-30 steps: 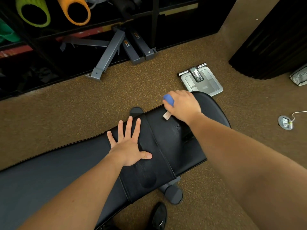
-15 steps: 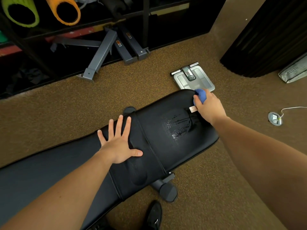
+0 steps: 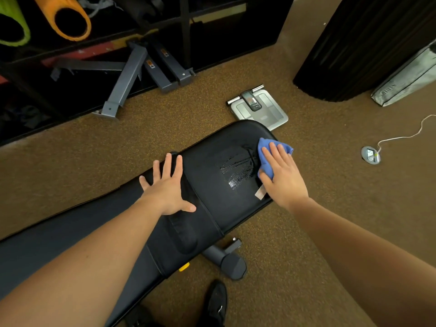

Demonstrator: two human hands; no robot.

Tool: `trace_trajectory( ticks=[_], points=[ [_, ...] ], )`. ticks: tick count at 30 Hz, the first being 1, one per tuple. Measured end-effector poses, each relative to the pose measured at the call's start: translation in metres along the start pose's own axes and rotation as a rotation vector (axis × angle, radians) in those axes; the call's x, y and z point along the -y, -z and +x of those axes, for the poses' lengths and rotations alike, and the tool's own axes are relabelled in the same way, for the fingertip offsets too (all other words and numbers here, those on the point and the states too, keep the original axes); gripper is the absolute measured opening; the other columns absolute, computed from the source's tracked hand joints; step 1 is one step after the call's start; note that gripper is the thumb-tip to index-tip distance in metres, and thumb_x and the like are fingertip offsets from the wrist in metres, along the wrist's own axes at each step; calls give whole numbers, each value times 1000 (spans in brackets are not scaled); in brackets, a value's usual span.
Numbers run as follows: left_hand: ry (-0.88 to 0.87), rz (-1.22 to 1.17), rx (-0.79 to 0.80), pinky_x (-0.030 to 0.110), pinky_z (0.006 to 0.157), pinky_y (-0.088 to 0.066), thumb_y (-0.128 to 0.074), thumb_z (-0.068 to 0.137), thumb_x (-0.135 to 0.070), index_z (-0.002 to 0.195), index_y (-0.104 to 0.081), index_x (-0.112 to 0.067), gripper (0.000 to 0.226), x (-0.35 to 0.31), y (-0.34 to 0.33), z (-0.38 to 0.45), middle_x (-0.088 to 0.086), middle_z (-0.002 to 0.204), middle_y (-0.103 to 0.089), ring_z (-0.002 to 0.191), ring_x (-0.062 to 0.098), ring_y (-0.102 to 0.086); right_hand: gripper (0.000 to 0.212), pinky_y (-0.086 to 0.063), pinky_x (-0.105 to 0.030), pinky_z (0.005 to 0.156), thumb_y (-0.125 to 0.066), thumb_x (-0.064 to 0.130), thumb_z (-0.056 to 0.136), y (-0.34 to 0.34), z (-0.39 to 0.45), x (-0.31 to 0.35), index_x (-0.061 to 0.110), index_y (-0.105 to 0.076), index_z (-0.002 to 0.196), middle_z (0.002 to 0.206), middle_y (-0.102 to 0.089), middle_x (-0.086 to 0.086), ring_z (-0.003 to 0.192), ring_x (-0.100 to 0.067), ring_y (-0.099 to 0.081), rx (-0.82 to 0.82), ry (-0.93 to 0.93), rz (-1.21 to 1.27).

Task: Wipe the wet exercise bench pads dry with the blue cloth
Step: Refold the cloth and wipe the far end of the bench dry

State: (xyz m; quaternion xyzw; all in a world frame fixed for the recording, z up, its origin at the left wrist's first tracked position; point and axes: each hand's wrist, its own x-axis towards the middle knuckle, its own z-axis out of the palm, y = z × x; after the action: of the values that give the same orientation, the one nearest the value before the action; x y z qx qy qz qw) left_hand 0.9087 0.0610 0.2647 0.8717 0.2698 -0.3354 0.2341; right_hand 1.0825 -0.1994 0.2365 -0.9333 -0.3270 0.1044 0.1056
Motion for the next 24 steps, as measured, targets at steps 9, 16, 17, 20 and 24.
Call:
trace_trajectory(
  ticks=[9, 16, 17, 20, 24],
  points=[
    [43, 14, -22, 70, 115, 5, -83, 73, -52, 146, 38, -33, 143, -4, -5, 0, -6, 154, 46, 145, 30, 35, 73, 7, -38, 125, -23, 51, 94, -19, -54, 28, 20, -10, 159, 165, 2, 1, 153, -17, 11, 64, 33, -42],
    [64, 5, -41, 69, 115, 6, -85, 71, -50, 147, 38, -35, 145, -6, -6, 2, -7, 154, 45, 145, 30, 35, 70, 2, -41, 125, -30, 48, 94, -46, -88, 68, 24, -11, 158, 167, -8, 0, 155, -19, 4, 74, 157, -31],
    [62, 7, -44, 69, 115, 6, -85, 70, -50, 147, 38, -35, 146, -5, -6, 2, -7, 155, 44, 146, 29, 34, 70, 1, -40, 125, -33, 47, 94, -50, -90, 74, 23, -16, 157, 166, -12, 0, 155, -19, 0, 67, 189, -27],
    [64, 11, -52, 69, 116, 4, -86, 69, -51, 147, 36, -36, 146, -6, -6, 2, -7, 155, 43, 146, 29, 33, 68, -3, -37, 125, -39, 46, 91, -57, -95, 89, 22, -35, 154, 163, -24, 3, 154, -16, -9, 79, 289, 45],
    [68, 17, -58, 68, 116, 4, -86, 69, -52, 147, 37, -36, 146, -6, -6, 1, -7, 156, 42, 147, 28, 32, 44, -40, -35, 110, -54, 30, 87, -25, -83, 86, 26, -63, 130, 130, -65, 5, 123, -7, -51, -25, 306, 376]
  ],
)
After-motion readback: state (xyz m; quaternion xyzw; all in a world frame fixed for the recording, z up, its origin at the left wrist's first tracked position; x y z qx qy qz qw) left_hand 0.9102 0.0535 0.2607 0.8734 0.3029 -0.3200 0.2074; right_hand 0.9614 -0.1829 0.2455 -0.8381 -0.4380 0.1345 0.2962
